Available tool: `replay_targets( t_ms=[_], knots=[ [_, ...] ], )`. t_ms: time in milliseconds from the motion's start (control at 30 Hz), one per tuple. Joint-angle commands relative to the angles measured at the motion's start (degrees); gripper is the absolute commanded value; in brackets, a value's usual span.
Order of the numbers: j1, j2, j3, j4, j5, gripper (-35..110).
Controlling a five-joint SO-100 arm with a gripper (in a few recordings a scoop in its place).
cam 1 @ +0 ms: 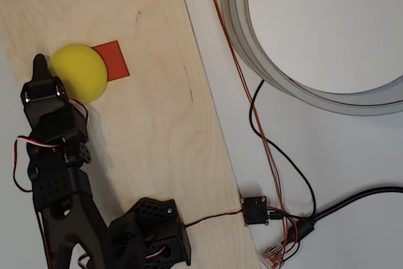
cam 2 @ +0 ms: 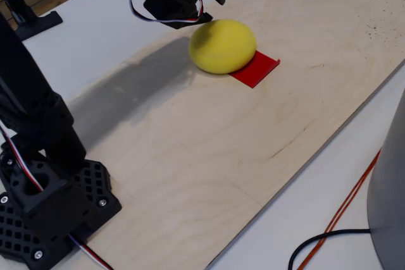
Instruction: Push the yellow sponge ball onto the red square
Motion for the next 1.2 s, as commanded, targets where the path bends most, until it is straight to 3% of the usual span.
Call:
replay_targets(
  t_ms=[0, 1167],
  knots=[
    [-0.1, 0.9, 1.8, -1.8, 1.1, 10],
    [2.5, 3.7, 8.3, -5.3, -5.5, 9]
  ],
)
